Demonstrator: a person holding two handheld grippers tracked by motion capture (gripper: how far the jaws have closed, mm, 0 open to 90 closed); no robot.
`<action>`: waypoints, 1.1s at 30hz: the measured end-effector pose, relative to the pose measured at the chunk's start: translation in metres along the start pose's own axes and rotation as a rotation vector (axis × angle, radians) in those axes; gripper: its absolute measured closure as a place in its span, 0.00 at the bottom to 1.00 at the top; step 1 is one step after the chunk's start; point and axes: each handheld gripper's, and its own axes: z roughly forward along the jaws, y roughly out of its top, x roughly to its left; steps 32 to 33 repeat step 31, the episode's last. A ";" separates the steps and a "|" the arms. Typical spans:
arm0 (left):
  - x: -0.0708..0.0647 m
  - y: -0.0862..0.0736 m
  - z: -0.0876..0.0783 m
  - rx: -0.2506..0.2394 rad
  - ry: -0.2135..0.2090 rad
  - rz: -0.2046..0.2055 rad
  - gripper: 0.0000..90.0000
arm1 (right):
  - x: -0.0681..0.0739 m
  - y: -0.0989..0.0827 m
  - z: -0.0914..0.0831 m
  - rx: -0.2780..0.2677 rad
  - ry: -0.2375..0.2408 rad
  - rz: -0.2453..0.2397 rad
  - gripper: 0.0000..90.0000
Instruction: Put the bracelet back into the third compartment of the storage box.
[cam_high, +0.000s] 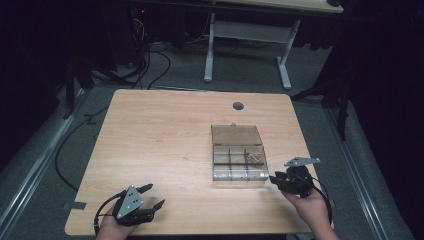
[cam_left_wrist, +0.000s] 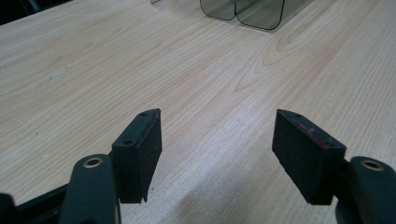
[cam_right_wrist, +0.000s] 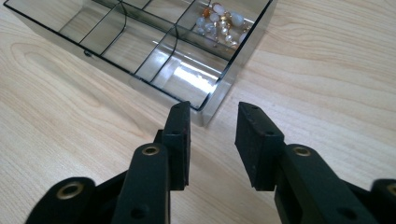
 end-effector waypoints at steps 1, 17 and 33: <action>0.000 0.000 0.000 -0.002 0.000 -0.002 0.37 | 0.001 -0.003 0.000 -0.010 -0.001 -0.002 0.72; 0.002 0.000 0.000 -0.010 0.008 -0.019 0.37 | 0.012 -0.057 0.023 -0.206 0.001 0.011 0.59; 0.001 0.000 0.000 -0.004 0.009 -0.010 0.37 | 0.013 -0.057 0.025 -0.195 0.000 0.023 0.56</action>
